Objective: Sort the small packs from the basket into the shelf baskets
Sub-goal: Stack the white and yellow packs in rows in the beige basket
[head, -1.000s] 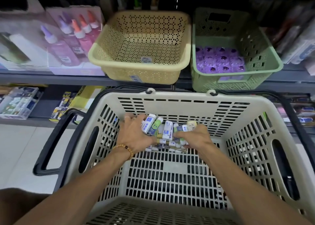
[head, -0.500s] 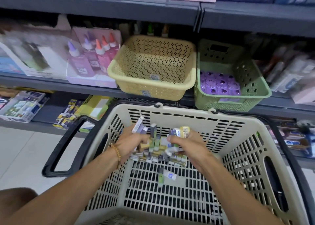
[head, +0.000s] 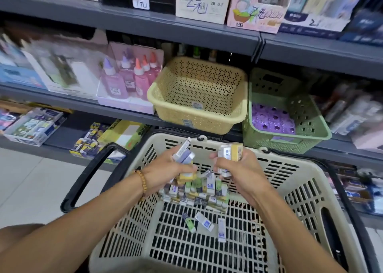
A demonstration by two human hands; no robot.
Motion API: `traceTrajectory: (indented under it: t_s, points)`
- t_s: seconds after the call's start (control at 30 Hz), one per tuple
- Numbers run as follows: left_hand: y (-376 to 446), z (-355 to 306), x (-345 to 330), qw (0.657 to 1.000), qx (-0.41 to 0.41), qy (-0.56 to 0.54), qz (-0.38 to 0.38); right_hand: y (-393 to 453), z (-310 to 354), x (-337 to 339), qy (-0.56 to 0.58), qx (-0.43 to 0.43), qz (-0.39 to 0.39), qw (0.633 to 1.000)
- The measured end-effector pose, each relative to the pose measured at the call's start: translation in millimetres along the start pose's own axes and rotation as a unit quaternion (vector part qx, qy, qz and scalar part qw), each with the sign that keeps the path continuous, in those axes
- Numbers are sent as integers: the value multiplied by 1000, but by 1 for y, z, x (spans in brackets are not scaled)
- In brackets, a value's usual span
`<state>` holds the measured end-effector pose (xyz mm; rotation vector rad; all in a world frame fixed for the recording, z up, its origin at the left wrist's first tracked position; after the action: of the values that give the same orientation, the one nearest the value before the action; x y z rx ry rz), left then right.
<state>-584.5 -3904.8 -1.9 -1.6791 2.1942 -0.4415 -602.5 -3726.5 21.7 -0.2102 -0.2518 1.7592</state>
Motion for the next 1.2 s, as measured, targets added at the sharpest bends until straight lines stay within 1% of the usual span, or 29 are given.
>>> traceTrajectory:
  t_s: [0.1,0.17,0.23,0.3,0.4,0.53,0.7,0.83,0.9,0.97,1.1,1.13,1.2]
  points:
    - [-4,-3,-3,997,-27,66,17,-2,7,-6,15,24,-13,1000]
    - [-8,-8,-6,990,-35,123,51,-2,17,-11,30,48,-3,998]
    - [-13,-16,-14,978,-45,171,109,1,31,-19,-9,63,18,998]
    - [-16,-21,-21,969,-44,185,155,4,40,-27,-76,57,40,995]
    - [-17,-22,-23,973,-22,149,175,7,48,-32,-125,41,62,989]
    - [-17,-21,-18,982,30,85,163,4,58,-34,-186,19,78,979]
    - [-19,-17,-13,985,74,2,156,4,75,-50,-258,34,94,961]
    - [-24,-19,-13,962,100,-159,197,6,84,-56,-251,42,92,963]
    - [-25,-20,-12,956,96,-198,193,8,85,-59,-208,40,88,973]
    - [-28,-21,-11,954,94,-223,180,13,81,-63,-160,31,71,984]
    - [-32,-25,-3,951,89,-246,167,21,76,-63,-81,26,10,996]
    - [-32,-26,1,949,89,-256,160,24,80,-60,-79,37,-12,996]
    - [-32,-30,12,949,84,-272,138,30,96,-52,-132,76,-58,987]
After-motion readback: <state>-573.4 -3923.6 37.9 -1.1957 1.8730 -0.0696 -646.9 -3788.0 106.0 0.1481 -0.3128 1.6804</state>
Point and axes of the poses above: each hand's wrist, its own y-axis towards the middle knuckle, its own x-axis out of the back of the hand, z = x × y, the point moved 7 cm from there along y, towards the middle knuckle, and after that the axes turned 3 degrees about z, right-handed, at the moved point
